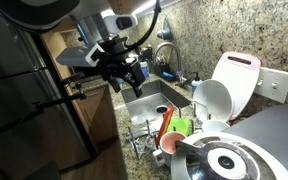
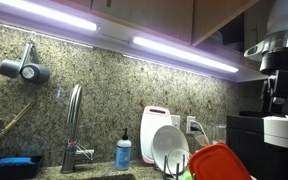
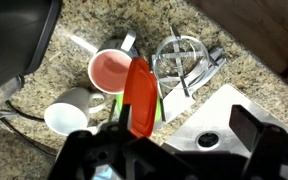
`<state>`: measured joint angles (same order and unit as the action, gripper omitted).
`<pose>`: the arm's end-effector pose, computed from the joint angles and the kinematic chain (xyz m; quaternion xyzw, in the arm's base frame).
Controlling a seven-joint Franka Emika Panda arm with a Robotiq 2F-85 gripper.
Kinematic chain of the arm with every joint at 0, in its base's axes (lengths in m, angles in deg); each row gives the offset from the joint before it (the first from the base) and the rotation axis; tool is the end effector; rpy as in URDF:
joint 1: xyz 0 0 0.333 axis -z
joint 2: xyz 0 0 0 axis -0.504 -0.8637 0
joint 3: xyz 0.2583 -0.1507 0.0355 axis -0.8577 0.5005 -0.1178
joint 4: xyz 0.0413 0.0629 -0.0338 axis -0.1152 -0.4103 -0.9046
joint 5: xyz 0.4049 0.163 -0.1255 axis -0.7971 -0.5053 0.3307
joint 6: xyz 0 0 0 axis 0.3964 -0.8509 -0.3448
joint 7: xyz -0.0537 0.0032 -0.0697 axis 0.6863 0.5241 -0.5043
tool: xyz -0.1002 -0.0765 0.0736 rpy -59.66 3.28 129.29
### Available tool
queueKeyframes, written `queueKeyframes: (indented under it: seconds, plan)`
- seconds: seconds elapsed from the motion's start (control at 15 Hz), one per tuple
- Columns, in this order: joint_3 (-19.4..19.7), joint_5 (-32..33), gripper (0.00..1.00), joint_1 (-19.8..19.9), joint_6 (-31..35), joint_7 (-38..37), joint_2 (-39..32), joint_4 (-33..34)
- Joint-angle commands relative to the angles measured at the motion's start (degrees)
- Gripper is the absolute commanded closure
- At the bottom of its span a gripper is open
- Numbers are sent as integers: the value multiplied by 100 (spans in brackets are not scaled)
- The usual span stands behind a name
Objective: Take the orange lid and place it inside the upper cabinet
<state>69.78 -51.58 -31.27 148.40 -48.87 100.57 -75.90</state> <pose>0.5142 -0.0266 0.3260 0.9908 0.0956 0.0959 0.0062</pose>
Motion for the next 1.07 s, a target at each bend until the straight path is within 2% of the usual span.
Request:
queueKeyframes:
  seconds: [0.0,0.13,0.27,0.4,0.73,0.93,1.0]
  plan:
    - [82,-382,0,-99,152,334,-519,509]
    - [49,-415,0,-42,252,292,-734,719]
    - [-31,-229,0,90,378,-174,-924,899]
    - [-90,65,0,224,482,-754,-1100,1066]
    - [-109,1005,0,420,140,-1986,-1571,1609]
    - [-49,892,0,420,-287,-1913,-1877,1922]
    - [-33,702,0,417,-379,-1688,-1979,2013]
